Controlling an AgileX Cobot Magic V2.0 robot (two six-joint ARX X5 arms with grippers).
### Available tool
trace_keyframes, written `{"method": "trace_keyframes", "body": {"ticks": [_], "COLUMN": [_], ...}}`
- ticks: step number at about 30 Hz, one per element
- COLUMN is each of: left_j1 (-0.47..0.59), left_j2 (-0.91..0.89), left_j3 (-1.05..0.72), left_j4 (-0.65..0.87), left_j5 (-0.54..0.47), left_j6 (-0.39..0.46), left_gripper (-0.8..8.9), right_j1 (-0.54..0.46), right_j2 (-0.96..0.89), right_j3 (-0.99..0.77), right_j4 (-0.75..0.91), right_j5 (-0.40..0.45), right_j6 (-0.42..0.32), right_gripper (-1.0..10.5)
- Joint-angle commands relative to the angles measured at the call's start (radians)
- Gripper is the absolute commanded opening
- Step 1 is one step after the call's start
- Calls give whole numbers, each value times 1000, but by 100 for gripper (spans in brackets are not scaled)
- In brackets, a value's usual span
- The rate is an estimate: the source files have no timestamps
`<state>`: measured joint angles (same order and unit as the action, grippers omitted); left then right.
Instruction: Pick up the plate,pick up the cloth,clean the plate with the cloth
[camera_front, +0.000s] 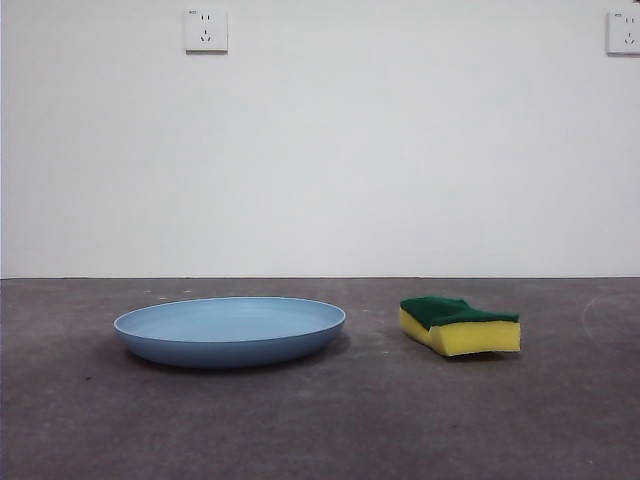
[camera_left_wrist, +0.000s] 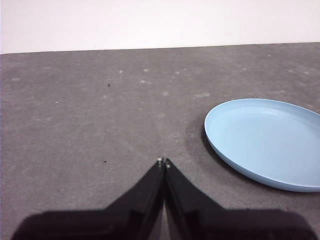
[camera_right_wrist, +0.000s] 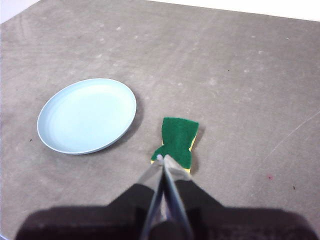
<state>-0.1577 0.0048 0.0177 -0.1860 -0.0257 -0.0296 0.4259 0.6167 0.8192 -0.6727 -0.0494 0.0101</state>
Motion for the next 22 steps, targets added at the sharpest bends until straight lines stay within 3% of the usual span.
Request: {"method": "trace_keyframes", "body": {"ticks": [1,14,22], "left_j1": [2,2,2], "left_j2": [-3,-3,-3], "left_j3": [-14,-14,-14], "left_j4": [5,5,5], "left_j5": [3,3,3], "left_j6": [-2,-2,-2], "left_gripper": [-3,-3,-3], "right_j1": [1,4,-72], "right_j2": [-2,-3,-119], "right_j3": [-8,-8,-30], "right_j4": [6,5,10], "right_j5": [3,3,-5], "right_j6": [0,-3,-78], "right_gripper": [1,1,1]}}
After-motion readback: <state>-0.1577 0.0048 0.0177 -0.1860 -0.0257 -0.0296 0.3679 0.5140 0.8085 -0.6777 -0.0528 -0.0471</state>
